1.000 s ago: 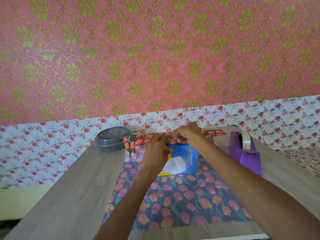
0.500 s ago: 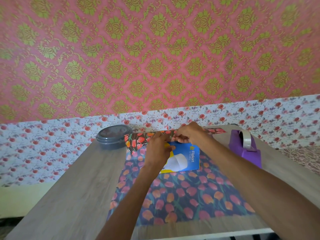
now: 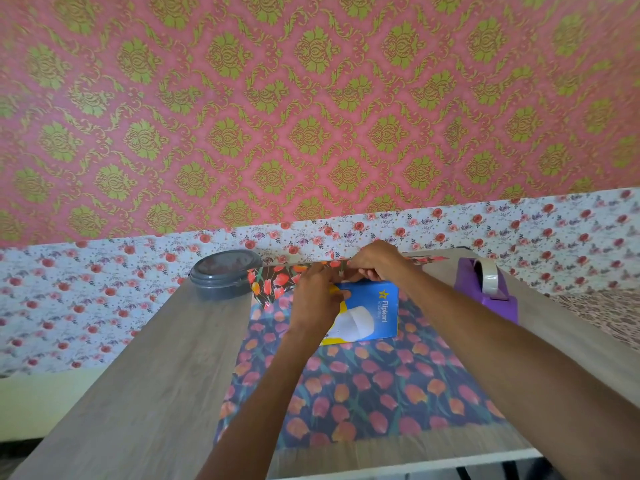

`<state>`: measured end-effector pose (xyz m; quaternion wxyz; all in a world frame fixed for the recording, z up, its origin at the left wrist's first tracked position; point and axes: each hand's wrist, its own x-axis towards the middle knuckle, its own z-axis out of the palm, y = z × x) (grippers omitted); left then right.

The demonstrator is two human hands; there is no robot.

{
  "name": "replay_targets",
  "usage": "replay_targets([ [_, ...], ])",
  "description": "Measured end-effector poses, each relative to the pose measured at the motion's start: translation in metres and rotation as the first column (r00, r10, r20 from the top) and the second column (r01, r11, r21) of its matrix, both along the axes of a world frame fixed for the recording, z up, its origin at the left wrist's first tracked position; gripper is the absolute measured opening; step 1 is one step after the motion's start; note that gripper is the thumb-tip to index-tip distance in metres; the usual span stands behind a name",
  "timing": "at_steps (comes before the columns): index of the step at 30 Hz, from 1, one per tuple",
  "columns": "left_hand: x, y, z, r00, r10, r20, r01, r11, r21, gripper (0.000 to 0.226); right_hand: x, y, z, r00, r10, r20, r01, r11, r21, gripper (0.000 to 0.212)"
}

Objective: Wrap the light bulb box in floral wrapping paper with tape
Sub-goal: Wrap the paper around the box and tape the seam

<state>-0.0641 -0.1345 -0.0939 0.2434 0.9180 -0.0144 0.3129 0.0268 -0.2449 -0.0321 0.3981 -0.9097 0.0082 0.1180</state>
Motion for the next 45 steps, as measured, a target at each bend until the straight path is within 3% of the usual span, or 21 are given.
replay_targets([
  [4, 0.002, 0.002, -0.001, 1.000, 0.011, -0.006, -0.011, 1.000, 0.022, 0.023, 0.005, -0.006, -0.004, 0.998, 0.005, 0.065, 0.009, 0.974, -0.225, 0.049],
  [9, 0.004, 0.001, -0.002, 0.999, 0.028, -0.014, -0.029, 1.000, -0.003, 0.023, 0.010, -0.006, -0.011, 0.996, 0.030, 0.082, -0.003, 0.947, -0.320, 0.038],
  [13, 0.001, 0.002, -0.001, 1.000, 0.024, -0.010, -0.024, 0.998, -0.051, 0.035, -0.001, -0.013, 0.007, 0.979, 0.143, -0.144, -0.183, 0.930, -0.320, 0.048],
  [15, 0.000, 0.001, -0.002, 1.000, 0.018, -0.008, -0.019, 0.999, -0.036, 0.041, -0.006, -0.020, 0.015, 0.968, 0.174, -0.179, -0.219, 0.936, -0.275, 0.048],
  [18, 0.002, 0.003, -0.004, 1.000, -0.002, 0.010, 0.002, 1.000, 0.004, 0.037, -0.001, -0.024, 0.005, 0.993, 0.056, 0.104, -0.041, 0.989, -0.143, 0.049],
  [20, 0.004, 0.004, -0.007, 1.000, -0.015, 0.022, 0.014, 1.000, 0.027, 0.037, -0.004, -0.021, -0.005, 0.964, -0.031, 0.264, 0.072, 0.987, -0.144, 0.045],
  [24, 0.005, 0.003, -0.011, 1.000, 0.004, 0.024, -0.006, 0.996, 0.088, 0.051, -0.014, -0.013, -0.013, 0.923, 0.000, 0.385, 0.123, 0.948, -0.294, 0.022],
  [27, 0.008, 0.002, -0.014, 0.998, 0.065, -0.015, -0.060, 0.975, 0.216, 0.049, -0.016, -0.012, -0.012, 0.901, 0.002, 0.434, 0.164, 0.924, -0.345, 0.022],
  [30, 0.009, 0.000, -0.016, 0.997, 0.075, -0.029, -0.065, 0.966, 0.251, 0.043, -0.014, -0.014, -0.012, 0.866, -0.010, 0.499, 0.215, 0.910, -0.355, 0.030],
  [36, 0.009, -0.001, -0.018, 0.998, 0.049, 0.041, -0.054, 0.988, 0.143, 0.038, -0.011, -0.025, -0.022, 0.889, 0.006, 0.458, 0.131, 0.955, -0.267, 0.039],
  [39, 0.007, 0.000, -0.021, 0.995, 0.022, 0.093, -0.031, 0.996, 0.089, 0.040, -0.013, -0.028, -0.021, 0.840, 0.017, 0.542, 0.162, 0.946, -0.281, 0.039],
  [42, 0.009, -0.001, -0.025, 0.990, 0.063, 0.124, -0.085, 0.980, 0.179, 0.041, -0.017, -0.032, -0.020, 0.779, 0.102, 0.618, 0.097, 0.955, -0.280, 0.021],
  [45, 0.010, -0.001, -0.028, 0.972, 0.098, 0.212, -0.162, 0.937, 0.310, 0.041, -0.023, -0.038, -0.026, 0.756, 0.230, 0.613, -0.116, 0.968, -0.221, 0.008],
])
